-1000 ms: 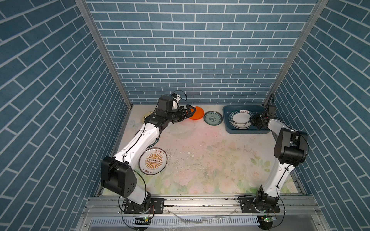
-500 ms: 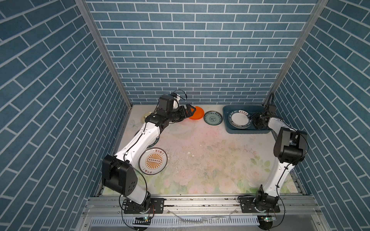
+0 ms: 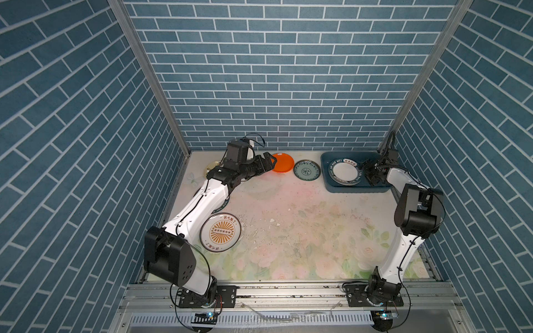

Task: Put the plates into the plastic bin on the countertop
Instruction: 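Reach left gripper to the orange sunburst plate while right gripper withdraws from bin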

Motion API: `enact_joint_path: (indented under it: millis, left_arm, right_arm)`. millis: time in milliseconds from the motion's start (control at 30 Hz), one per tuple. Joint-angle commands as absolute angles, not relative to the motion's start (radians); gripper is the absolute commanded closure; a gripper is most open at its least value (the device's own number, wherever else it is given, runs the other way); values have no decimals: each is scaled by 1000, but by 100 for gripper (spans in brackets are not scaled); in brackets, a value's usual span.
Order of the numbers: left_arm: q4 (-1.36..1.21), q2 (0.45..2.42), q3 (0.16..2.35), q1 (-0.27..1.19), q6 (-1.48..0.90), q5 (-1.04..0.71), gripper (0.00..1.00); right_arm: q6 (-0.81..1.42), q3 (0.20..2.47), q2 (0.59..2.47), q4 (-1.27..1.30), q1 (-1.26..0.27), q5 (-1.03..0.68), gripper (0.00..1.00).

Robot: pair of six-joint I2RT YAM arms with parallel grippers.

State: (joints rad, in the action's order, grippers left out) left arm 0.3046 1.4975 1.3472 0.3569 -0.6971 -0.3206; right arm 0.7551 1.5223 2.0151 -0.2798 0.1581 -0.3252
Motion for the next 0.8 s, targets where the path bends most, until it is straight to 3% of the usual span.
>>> enact_joint_path:
  millis: [0, 267, 367, 600, 767]
  left_arm:
    - [301, 1412, 1254, 298, -763, -276, 0]
    - [449, 1209, 1032, 156, -839, -193, 0]
    - [531, 1110, 942, 100, -874, -169, 0]
    - [664, 847, 732, -71, -918, -211, 0]
    - [786, 747, 635, -158, -934, -241, 0]
  right_arm:
    - [690, 1602, 1934, -326, 144, -350, 22]
    - [583, 1698, 1872, -449, 45, -423, 18]
    - [570, 1677, 1825, -430, -13, -432, 10]
    - [572, 1698, 1775, -424, -147, -467, 2]
    - [571, 1690, 1756, -439, -211, -485, 1]
